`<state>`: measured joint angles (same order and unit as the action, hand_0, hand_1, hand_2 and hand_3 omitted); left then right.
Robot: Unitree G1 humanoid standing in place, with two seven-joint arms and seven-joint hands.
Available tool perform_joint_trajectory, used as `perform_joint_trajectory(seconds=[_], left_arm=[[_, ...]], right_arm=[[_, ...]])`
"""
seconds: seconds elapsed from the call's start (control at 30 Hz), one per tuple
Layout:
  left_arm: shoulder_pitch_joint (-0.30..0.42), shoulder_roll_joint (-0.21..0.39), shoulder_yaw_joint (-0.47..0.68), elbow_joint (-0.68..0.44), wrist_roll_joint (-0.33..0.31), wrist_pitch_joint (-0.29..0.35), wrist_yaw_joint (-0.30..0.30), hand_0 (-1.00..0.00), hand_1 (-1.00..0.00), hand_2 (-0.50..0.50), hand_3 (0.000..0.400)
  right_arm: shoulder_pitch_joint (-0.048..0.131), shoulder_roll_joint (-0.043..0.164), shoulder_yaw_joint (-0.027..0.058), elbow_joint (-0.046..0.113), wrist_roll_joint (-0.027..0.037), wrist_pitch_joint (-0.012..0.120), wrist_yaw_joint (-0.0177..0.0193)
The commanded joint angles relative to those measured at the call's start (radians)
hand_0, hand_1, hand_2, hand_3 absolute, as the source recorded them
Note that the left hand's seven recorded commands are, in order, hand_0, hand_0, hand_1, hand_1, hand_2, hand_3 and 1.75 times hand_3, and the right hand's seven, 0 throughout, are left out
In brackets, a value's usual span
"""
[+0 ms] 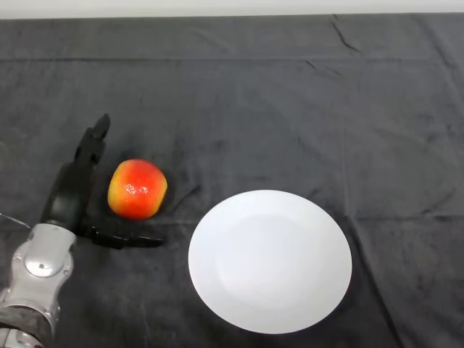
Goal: Move the apple to the plate
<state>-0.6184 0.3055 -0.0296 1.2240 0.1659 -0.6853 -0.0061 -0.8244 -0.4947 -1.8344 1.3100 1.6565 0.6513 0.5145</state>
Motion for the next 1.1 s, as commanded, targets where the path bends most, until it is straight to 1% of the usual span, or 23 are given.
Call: perform_joint_trajectory(seconds=[0.03, 0.07, 0.1, 0.13, 0.3, 0.57, 0.8, 0.97, 1.1], left_arm=[[-0.076, -0.001, -0.023, 0.036, 0.022, -0.029, 0.002, -0.43, -0.07, -0.18, 0.173], [-0.077, 0.000, -0.024, 0.037, 0.022, -0.029, -0.001, -0.81, -0.46, -0.17, 0.323], [-0.078, 0.002, -0.026, 0.038, 0.022, -0.029, -0.004, -1.00, -0.76, -0.12, 0.400], [-0.081, 0.004, -0.027, 0.040, 0.022, -0.028, -0.007, -1.00, -1.00, 0.00, 0.400], [-0.091, 0.015, -0.031, 0.043, 0.026, -0.022, -0.005, -1.00, -1.00, 0.00, 0.400], [-0.101, 0.017, -0.048, 0.040, 0.050, -0.016, 0.048, -1.00, -1.00, 0.00, 0.400], [-0.132, 0.005, -0.068, 0.025, 0.076, -0.011, 0.108, -1.00, -1.00, 0.00, 0.400], [-0.140, -0.018, -0.089, -0.002, 0.100, -0.030, 0.167, -1.00, -1.00, 0.00, 0.400], [-0.134, -0.045, -0.115, -0.028, 0.124, -0.057, 0.217, -1.00, -1.00, 0.00, 0.400]], right_arm=[[0.001, -0.031, -0.0191, 0.002, -0.0025, 0.008, -0.0015], [0.001, -0.031, -0.0191, 0.002, -0.0025, 0.008, -0.0015], [0.001, -0.031, -0.0191, 0.002, -0.0025, 0.008, -0.0015], [0.001, -0.031, -0.0192, 0.002, -0.0025, 0.008, -0.0015], [0.001, -0.031, -0.0192, 0.002, -0.0025, 0.008, -0.0015], [0.001, -0.031, -0.0194, 0.002, -0.0025, 0.008, -0.0015], [0.001, -0.031, -0.0195, 0.002, -0.0025, 0.008, -0.0015], [0.001, -0.031, -0.0196, 0.002, -0.0025, 0.009, -0.0015], [0.001, -0.031, -0.0196, 0.002, -0.0025, 0.009, -0.0015]])
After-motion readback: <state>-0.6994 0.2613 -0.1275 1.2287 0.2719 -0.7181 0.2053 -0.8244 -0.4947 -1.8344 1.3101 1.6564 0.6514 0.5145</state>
